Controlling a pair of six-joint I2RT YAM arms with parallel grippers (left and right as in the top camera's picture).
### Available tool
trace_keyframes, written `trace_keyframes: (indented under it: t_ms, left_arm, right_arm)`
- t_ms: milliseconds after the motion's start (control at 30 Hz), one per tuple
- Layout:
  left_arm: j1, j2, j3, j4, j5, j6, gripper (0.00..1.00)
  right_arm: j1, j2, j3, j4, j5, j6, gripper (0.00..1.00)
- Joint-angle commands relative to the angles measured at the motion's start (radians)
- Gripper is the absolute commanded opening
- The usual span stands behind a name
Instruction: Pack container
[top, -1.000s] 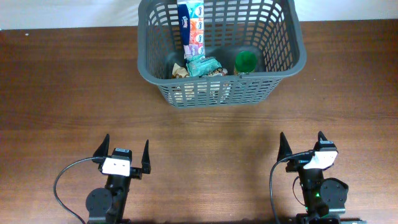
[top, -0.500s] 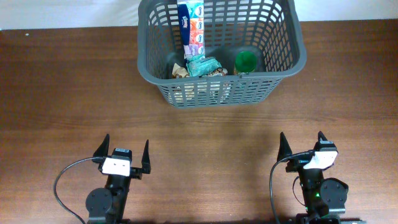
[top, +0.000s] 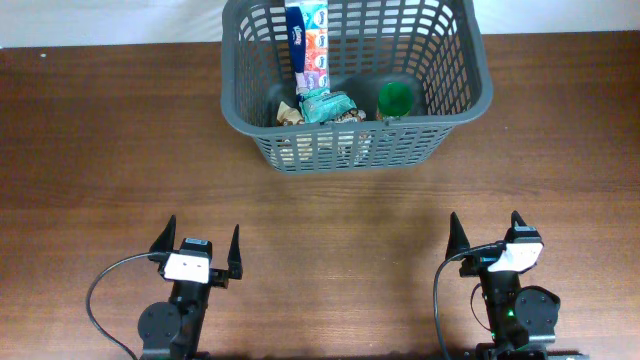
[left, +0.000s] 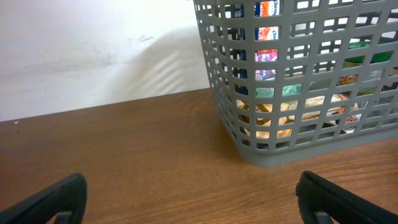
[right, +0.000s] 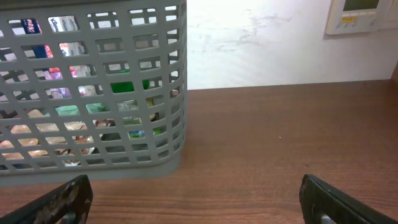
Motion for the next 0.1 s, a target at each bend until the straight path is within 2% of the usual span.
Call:
trace_keyframes:
  t_ms: [0, 67]
  left_arm:
    - [0.006, -0.007, -0.003, -0.005, -0.007, -0.013, 0.99]
    - [0.006, -0.007, -0.003, -0.005, -0.007, -0.013, 0.99]
  right_arm:
    - [0.009, -0.008, -0.005, -0.005, -0.016, -0.010, 0.99]
    - [0.009, -0.008, -0.005, -0.005, -0.016, -0.010, 0.99]
